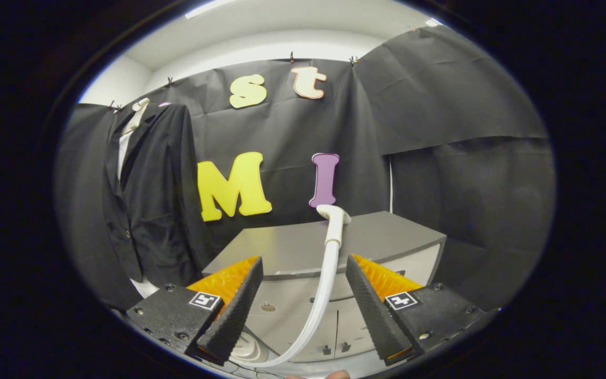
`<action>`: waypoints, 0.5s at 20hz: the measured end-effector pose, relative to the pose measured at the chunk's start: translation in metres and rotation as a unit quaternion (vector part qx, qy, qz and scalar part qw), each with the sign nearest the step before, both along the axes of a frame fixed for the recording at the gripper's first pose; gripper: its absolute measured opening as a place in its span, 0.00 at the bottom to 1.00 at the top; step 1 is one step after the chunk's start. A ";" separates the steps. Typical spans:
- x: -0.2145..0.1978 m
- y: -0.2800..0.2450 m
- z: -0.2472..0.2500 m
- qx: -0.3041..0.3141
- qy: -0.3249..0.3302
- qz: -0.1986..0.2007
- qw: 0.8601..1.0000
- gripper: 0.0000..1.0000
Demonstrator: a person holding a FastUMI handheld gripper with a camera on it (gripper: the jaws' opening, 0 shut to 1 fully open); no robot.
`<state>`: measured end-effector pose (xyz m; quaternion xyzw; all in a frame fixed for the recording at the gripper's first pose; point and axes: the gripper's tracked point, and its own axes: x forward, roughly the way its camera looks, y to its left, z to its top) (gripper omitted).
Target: Iron the clothes twice with a garment steamer, once on the left side and once on the right side.
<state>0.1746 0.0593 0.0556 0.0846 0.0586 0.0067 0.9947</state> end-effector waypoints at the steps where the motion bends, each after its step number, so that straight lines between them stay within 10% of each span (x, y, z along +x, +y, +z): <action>1: 0.010 -0.003 0.001 0.001 0.005 0.003 1.000 0.99; 10: 0.098 -0.026 0.006 0.027 0.089 0.029 0.995 0.99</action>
